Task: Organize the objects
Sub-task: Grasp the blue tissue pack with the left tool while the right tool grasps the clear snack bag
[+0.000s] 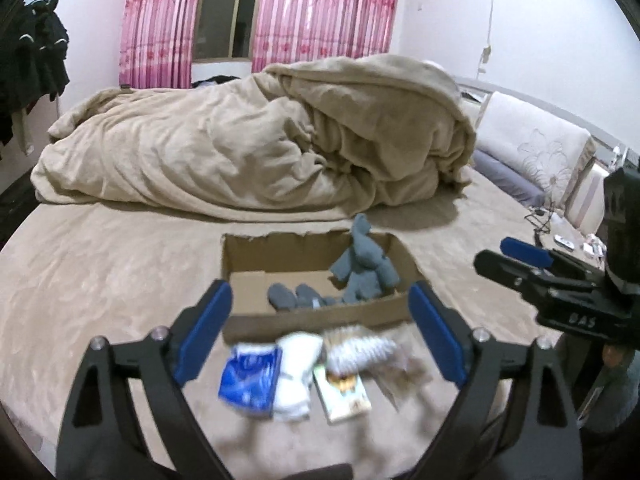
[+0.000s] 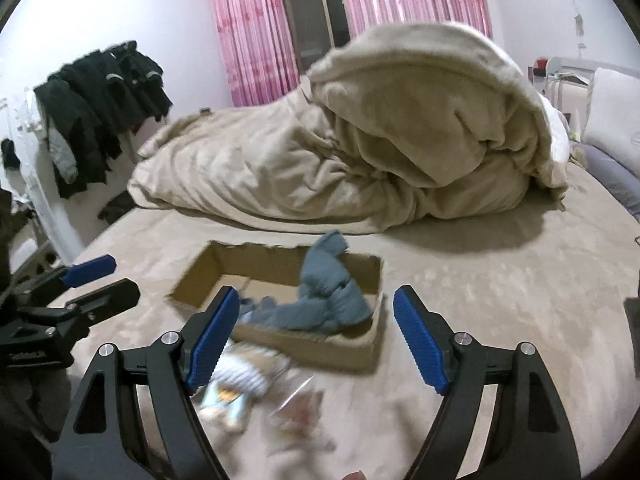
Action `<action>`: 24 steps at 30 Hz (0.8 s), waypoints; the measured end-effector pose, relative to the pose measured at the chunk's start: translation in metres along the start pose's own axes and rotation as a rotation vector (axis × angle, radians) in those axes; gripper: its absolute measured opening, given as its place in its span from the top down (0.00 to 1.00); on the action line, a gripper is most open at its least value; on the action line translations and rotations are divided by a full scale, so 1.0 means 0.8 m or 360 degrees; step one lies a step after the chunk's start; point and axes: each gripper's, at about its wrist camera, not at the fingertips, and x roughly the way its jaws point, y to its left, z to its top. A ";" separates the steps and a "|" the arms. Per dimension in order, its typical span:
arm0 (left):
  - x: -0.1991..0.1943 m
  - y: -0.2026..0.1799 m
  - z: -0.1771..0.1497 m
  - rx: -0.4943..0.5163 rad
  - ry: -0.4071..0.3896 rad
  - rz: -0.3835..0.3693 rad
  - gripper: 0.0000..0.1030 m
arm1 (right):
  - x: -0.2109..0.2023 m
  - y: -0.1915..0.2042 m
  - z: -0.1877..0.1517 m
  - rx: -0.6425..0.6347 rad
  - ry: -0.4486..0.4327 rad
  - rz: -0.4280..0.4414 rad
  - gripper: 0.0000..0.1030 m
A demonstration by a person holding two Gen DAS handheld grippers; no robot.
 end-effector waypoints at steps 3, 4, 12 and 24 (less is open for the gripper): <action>-0.036 0.002 -0.013 -0.0030 -0.0046 0.0010 0.12 | -0.034 0.012 -0.008 -0.0007 -0.0031 0.0014 0.20; -0.046 0.003 -0.016 -0.0040 -0.0061 0.0015 0.12 | -0.046 0.017 -0.011 -0.0013 -0.0043 0.0023 0.20; -0.072 0.009 -0.057 -0.0046 -0.0024 0.0047 0.12 | -0.089 0.047 -0.028 -0.0063 -0.0070 0.0066 0.20; -0.013 0.025 -0.101 -0.0082 0.0172 0.0127 0.12 | -0.053 0.050 -0.068 -0.0072 0.0066 0.0106 0.20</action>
